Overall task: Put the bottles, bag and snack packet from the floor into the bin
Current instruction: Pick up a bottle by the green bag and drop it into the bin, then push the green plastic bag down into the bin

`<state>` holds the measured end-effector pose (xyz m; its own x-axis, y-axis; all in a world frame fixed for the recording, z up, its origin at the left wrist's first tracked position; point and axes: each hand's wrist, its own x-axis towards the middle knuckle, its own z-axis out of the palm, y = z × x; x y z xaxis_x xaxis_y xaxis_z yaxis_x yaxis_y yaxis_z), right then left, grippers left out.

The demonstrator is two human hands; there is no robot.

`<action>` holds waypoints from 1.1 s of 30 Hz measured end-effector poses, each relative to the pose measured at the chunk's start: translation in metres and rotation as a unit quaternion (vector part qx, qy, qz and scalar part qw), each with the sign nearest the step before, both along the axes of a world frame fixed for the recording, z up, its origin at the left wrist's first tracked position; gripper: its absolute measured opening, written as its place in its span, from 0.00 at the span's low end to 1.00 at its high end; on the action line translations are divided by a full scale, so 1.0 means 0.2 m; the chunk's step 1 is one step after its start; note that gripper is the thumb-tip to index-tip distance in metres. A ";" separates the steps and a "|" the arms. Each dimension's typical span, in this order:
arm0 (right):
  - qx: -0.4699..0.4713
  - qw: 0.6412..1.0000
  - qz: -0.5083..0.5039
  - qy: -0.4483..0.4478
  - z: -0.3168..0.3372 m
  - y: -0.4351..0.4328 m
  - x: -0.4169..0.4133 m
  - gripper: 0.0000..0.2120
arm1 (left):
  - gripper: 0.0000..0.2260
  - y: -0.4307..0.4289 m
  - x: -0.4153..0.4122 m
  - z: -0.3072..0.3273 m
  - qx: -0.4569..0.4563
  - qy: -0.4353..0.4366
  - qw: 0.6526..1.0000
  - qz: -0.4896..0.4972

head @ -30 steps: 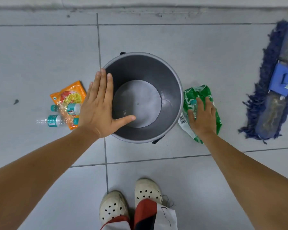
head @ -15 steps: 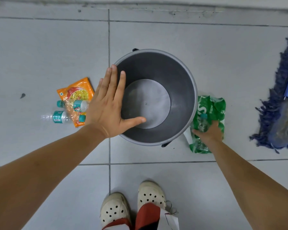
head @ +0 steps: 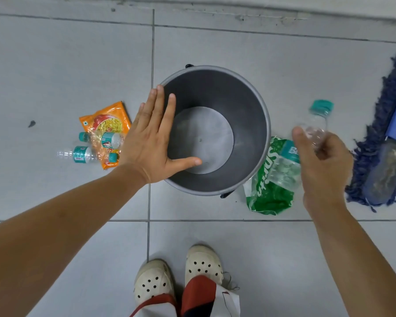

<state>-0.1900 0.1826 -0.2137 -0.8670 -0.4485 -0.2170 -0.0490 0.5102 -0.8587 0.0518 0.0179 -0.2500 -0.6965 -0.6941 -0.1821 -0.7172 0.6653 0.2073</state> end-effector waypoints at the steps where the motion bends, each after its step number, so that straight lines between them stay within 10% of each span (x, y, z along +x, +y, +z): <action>1: -0.009 0.999 0.028 0.014 0.05 -0.04 0.03 0.23 | 0.53 0.00 0.00 0.00 0.002 0.002 1.000 -0.001; 11: 0.122 0.974 0.045 0.187 -0.27 0.01 -0.18 0.31 | 0.54 0.00 0.00 0.00 0.005 0.019 1.000 -0.009; 16: 0.413 0.852 0.298 0.118 -0.64 0.20 -0.27 0.51 | 0.54 0.00 0.01 0.00 0.003 0.022 1.000 -0.016; 21: 0.507 0.772 0.381 0.037 -0.83 0.26 -0.21 0.62 | 0.54 0.00 0.01 -0.01 -0.006 0.022 1.000 -0.013; 33: 0.418 0.860 0.286 0.068 -0.93 0.27 -0.14 0.40 | 0.54 -0.01 0.00 0.00 -0.006 0.027 1.000 -0.014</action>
